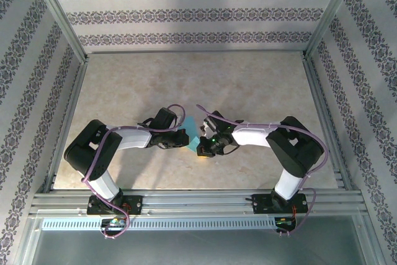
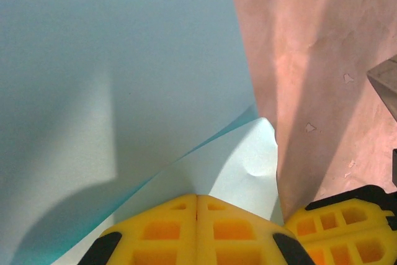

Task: Fold a paper plane with a square sheet of paper (fold left side to right side)
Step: Third fold the triangle at the center of the table.

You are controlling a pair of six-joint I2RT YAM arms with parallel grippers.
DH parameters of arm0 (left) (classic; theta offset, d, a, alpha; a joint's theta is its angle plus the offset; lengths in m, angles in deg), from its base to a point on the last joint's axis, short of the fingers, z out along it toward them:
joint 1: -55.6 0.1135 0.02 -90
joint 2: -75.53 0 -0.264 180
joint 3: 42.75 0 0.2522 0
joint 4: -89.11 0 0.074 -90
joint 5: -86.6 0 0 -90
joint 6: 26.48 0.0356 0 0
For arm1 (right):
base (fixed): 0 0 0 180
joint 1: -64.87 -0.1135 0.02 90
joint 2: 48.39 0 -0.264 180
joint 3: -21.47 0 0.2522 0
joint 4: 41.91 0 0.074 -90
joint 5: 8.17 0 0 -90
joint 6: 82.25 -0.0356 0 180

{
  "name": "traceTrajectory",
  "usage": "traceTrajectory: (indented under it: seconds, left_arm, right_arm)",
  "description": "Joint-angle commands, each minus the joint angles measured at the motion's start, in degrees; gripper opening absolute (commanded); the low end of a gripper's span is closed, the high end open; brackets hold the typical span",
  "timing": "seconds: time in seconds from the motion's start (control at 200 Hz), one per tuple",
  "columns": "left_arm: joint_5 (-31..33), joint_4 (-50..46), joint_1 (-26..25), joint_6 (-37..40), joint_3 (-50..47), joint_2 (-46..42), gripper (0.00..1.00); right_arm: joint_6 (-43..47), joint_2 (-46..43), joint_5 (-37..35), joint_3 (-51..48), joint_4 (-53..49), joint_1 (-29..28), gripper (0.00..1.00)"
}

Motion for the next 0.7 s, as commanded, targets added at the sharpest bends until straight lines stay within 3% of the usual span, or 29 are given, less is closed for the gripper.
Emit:
traceTrajectory:
  seconds: [0.0, 0.435, 0.605, 0.7]
  left_arm:
    - [5.2, -5.2, -0.1, 2.0, -0.3, 2.7, 0.0]
    - [4.6, -6.5, -0.1, 3.9, 3.4, 4.4, 0.01]
    - [4.3, -7.8, 0.0, 4.8, 6.7, 4.1, 0.02]
    - [2.9, -7.8, 0.1, 4.5, 8.4, 2.9, 0.09]
  right_arm:
    - [-0.1, -0.9, -2.6, -3.5, -8.8, 0.9, 0.0]
    - [6.0, -7.9, -2.9, -3.2, -12.6, 5.9, 0.0]
    - [12.1, -10.7, -4.8, -1.4, -11.7, 9.2, 0.26]
    - [15.5, -11.0, -6.2, -0.2, -9.5, 10.4, 0.34]
